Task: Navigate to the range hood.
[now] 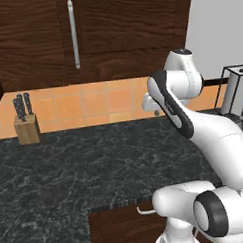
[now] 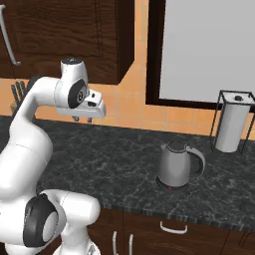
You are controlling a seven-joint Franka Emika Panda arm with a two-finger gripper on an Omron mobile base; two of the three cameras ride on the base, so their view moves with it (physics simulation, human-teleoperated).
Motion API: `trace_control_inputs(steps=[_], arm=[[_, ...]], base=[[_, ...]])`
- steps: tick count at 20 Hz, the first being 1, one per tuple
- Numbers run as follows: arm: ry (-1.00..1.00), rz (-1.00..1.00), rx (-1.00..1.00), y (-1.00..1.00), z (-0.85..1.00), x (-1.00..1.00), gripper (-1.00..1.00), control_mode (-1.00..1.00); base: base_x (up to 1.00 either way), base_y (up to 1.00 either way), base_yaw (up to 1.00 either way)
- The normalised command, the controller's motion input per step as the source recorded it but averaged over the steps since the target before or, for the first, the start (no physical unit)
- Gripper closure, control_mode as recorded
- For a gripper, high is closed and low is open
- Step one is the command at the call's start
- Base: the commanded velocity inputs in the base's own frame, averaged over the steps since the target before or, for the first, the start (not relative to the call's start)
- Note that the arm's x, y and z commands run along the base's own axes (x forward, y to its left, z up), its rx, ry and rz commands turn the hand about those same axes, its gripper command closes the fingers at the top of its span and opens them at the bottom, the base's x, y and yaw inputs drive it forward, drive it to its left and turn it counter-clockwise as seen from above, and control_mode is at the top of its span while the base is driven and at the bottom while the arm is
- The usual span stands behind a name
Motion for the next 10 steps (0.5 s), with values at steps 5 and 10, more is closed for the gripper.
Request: trace_control_inputs(steps=[5, 10], arm=[[-0.02, 0.00, 0.00, 0.00, -0.02, -0.68, -1.00, -1.00], [-0.08, -0.07, 0.04, 0.00, -0.06, -1.00, -1.00, -1.00]], base=[[0.00, 0.00, 0.00], [0.00, 0.00, 0.00]])
